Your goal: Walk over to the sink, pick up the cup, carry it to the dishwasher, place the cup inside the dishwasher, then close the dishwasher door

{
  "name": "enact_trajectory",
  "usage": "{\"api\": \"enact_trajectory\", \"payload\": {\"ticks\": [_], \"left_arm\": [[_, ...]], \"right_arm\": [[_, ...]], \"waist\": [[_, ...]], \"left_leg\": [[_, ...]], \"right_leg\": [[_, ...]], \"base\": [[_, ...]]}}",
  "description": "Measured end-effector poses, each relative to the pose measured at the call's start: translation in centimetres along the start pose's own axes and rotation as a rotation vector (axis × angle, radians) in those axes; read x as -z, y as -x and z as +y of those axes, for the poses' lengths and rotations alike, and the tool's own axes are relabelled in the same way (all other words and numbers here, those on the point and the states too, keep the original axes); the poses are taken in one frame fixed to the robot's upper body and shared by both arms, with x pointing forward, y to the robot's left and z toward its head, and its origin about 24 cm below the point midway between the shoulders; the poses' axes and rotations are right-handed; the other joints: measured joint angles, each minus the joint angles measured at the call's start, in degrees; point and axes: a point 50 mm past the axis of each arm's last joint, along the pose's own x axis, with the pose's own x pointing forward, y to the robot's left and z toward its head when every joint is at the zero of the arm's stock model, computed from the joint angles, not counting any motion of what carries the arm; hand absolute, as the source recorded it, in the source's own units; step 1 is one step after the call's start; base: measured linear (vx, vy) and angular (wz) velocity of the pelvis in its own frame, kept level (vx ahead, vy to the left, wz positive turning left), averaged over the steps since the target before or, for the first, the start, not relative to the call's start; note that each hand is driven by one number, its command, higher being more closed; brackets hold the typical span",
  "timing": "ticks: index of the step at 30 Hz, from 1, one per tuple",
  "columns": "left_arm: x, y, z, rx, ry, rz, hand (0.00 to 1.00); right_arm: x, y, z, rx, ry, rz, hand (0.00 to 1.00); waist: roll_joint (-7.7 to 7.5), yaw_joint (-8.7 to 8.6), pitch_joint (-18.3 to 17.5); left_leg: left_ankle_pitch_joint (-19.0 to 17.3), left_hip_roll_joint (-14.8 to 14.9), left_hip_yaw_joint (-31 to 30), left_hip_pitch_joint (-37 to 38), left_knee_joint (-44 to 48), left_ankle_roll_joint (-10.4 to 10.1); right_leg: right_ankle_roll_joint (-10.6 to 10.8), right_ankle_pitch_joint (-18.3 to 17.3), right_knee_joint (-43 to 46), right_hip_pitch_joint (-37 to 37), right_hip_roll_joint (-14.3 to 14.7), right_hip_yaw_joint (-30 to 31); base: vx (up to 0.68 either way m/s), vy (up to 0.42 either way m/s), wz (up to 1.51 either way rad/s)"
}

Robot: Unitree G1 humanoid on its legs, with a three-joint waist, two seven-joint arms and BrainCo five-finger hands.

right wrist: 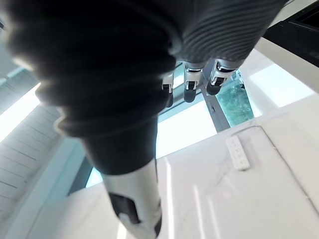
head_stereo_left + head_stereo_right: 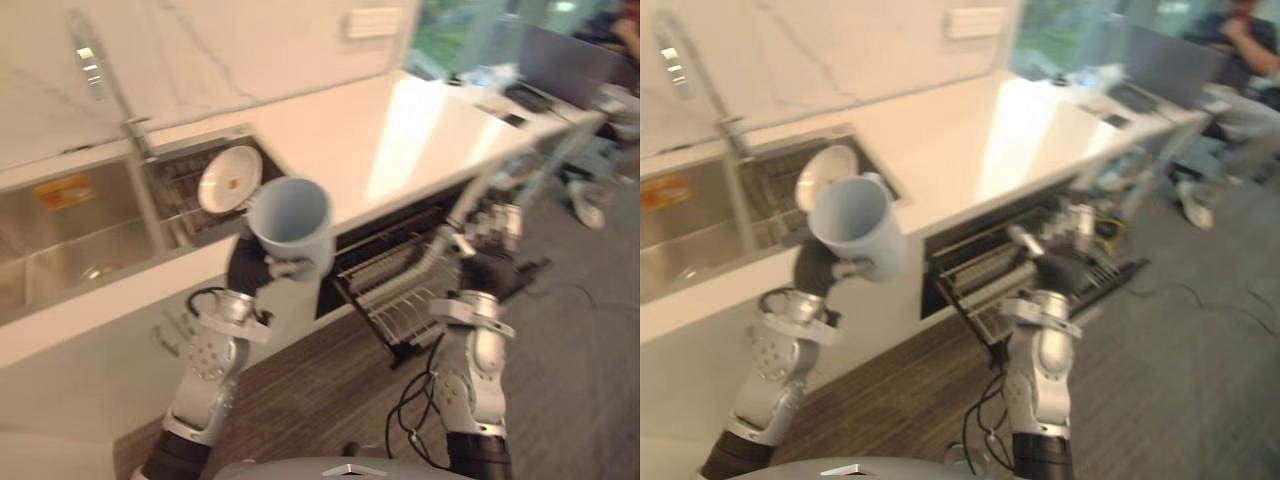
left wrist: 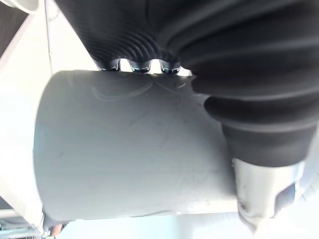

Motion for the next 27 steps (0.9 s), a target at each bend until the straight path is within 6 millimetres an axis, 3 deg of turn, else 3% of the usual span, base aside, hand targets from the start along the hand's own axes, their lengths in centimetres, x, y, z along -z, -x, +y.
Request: {"api": "enact_trajectory", "payload": {"ticks": [1,3,5,7,9,15,21,27], "left_arm": [[-0.2,-0.3,1.0,-0.044,-0.029,-0.006,1.00],[-0.3,-0.4,1.4,-0.065,-0.042,-0.010,1.00],[-0.3,-0.5,1.8,-0.106,-0.057,-0.005,1.00],[-0.4,-0.7,2.0,-0.129,-0.060,-0.009,1.00],[-0.5,-0.8,2.1,-0.163,-0.076,-0.017,1.00],[-1.5,-1.5,3.4,-0.286,-0.185,-0.080,1.00],[-1.4,-2.3,4.0,-0.365,-0.271,-0.108,1.00],[0.3,-2.8,3.7,-0.400,-0.377,-0.040,1.00]], "right_arm": [[0.4,-0.3,0.3,-0.045,0.011,0.031,0.00],[0.5,-0.5,0.4,-0.070,0.018,0.046,0.00],[0.1,-1.5,1.0,-0.154,0.046,0.045,0.00],[-0.5,-2.7,1.8,-0.222,0.061,0.020,0.00],[-0.8,-3.3,2.2,-0.269,0.055,0.020,0.00],[-1.2,-4.2,3.2,-0.360,-0.015,0.035,0.00],[-1.4,-4.9,4.7,-0.454,-0.108,0.055,0.00],[-1.4,-4.5,7.7,-0.567,-0.198,0.094,0.00]], "waist": [[-0.03,0.26,0.0],[-0.66,0.69,0.2],[-0.41,1.09,0.3],[-0.52,1.47,0.3],[0.60,1.25,0.2],[0.83,1.41,-0.1],[0.67,1.07,-0.2],[0.67,0.36,-0.3]], "left_leg": [[-0.7,1.4,-0.4,-0.8,1.1,-1.9],[-1.5,2.5,-1.0,-1.8,2.3,-3.8],[0.1,4.5,-1.9,-2.4,0.8,-6.5],[1.8,5.3,-1.9,-2.7,-0.6,-8.0],[4.2,7.2,-2.4,-2.8,-2.8,-8.9],[7.8,8.9,-2.5,-2.0,-6.5,-10.1],[8.9,7.6,-2.2,-1.8,-8.1,-9.4],[9.4,6.3,-2.8,-2.0,-8.4,-8.9]], "right_leg": [[0.1,2.1,0.6,0.9,-2.6,0.0],[4.1,4.1,-0.8,2.0,-2.8,1.5],[5.1,3.6,-3.6,2.4,-0.3,1.2],[7.8,4.2,-9.3,4.2,1.4,1.2],[7.2,6.6,-14.6,6.4,4.4,-0.5],[5.7,8.8,-18.3,7.2,7.0,-1.8],[6.2,10.1,-19.6,7.5,6.3,-2.0],[6.8,10.6,-19.7,7.5,5.2,-2.3]], "base": [[-0.03,-0.114,-0.53],[-0.02,-0.147,-0.13],[-0.09,-0.308,-0.01],[-0.07,-0.264,-0.06],[-0.08,-0.207,0.13],[-0.06,-0.095,0.05],[-0.03,0.006,0.02],[-0.03,0.016,0.04]]}}
